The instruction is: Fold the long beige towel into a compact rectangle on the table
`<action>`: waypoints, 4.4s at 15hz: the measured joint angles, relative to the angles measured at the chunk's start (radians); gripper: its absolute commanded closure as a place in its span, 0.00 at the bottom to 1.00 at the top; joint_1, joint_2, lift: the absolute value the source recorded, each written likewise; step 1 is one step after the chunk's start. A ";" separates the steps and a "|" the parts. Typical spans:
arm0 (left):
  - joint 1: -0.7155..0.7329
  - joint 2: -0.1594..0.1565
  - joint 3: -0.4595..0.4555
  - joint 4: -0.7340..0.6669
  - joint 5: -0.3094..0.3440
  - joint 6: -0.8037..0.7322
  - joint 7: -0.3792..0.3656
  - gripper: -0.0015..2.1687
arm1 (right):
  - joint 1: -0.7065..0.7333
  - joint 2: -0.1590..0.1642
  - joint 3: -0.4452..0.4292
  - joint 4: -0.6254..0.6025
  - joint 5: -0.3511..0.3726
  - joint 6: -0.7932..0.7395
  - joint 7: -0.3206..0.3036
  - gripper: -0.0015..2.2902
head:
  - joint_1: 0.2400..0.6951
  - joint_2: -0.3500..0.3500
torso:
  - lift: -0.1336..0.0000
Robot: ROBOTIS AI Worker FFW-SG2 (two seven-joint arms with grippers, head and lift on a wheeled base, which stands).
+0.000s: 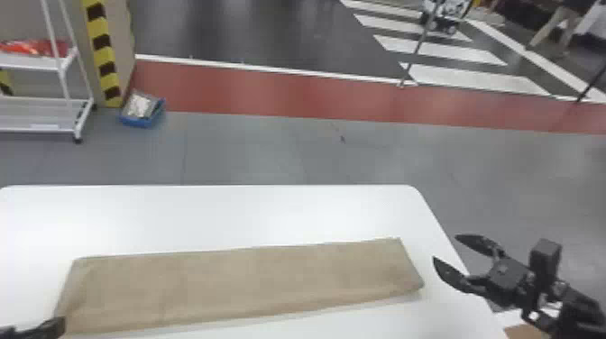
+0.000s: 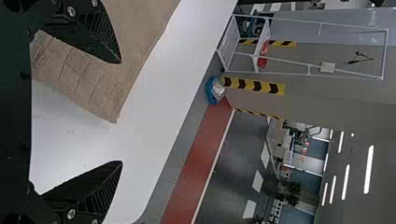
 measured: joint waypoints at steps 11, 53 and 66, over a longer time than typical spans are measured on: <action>0.071 -0.043 0.060 -0.021 0.165 0.006 0.009 0.06 | -0.102 0.164 0.278 0.101 -0.025 0.007 -0.085 0.81 | 1.00 0.44 | 1.00; 0.093 -0.045 0.013 -0.136 0.203 -0.108 0.007 0.62 | -0.161 0.191 0.460 0.293 0.091 -0.006 -0.194 0.81 | 1.00 0.54 | 1.00; 0.052 -0.047 -0.301 -0.334 0.210 0.009 0.086 0.62 | -0.157 0.198 0.460 0.302 0.059 -0.079 -0.180 0.81 | 1.00 0.27 | 1.00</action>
